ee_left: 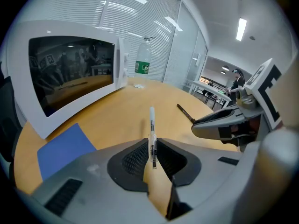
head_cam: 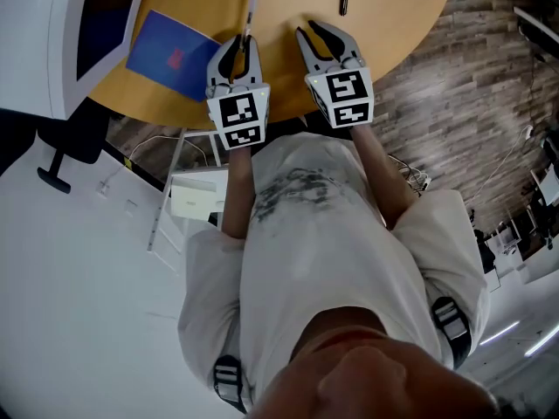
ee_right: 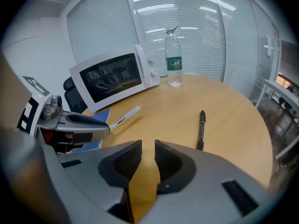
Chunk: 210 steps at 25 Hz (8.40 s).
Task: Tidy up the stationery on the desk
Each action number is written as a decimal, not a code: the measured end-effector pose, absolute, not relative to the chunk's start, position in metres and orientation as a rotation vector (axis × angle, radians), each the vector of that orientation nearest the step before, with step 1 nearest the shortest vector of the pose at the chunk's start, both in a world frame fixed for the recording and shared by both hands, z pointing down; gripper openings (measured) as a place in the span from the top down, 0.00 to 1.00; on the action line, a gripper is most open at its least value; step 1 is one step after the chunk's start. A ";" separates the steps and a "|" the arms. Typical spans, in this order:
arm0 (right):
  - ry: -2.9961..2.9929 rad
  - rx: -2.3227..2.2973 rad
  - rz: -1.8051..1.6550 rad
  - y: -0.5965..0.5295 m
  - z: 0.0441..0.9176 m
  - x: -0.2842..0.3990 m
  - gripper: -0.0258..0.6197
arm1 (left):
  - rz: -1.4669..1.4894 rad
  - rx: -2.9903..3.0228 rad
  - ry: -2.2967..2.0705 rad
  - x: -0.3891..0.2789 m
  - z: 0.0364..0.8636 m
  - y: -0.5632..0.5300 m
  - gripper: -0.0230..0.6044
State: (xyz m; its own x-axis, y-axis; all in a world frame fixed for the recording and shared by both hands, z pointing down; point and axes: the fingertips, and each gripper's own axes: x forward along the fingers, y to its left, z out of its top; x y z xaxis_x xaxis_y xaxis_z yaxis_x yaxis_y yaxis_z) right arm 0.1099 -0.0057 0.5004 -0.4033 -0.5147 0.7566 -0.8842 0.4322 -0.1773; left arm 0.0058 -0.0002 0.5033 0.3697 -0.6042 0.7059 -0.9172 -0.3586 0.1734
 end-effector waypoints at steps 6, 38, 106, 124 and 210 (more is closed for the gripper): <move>-2.054 1.197 0.779 -0.018 0.502 0.146 0.74 | 0.748 2.082 -1.277 0.044 0.509 -0.016 0.87; -2.049 1.212 0.761 -0.068 0.514 0.253 0.74 | 0.813 1.968 -1.273 0.151 0.544 -0.054 0.87; -2.138 0.541 0.333 0.042 0.535 -0.067 0.86 | 0.571 1.672 -1.513 -0.137 0.536 0.110 0.95; -2.111 0.561 0.324 0.049 0.545 -0.058 0.86 | 0.649 1.688 -1.436 -0.129 0.547 0.106 0.95; -2.042 1.291 0.581 -0.026 0.484 0.131 0.86 | 0.732 2.226 -1.115 0.039 0.488 -0.033 0.95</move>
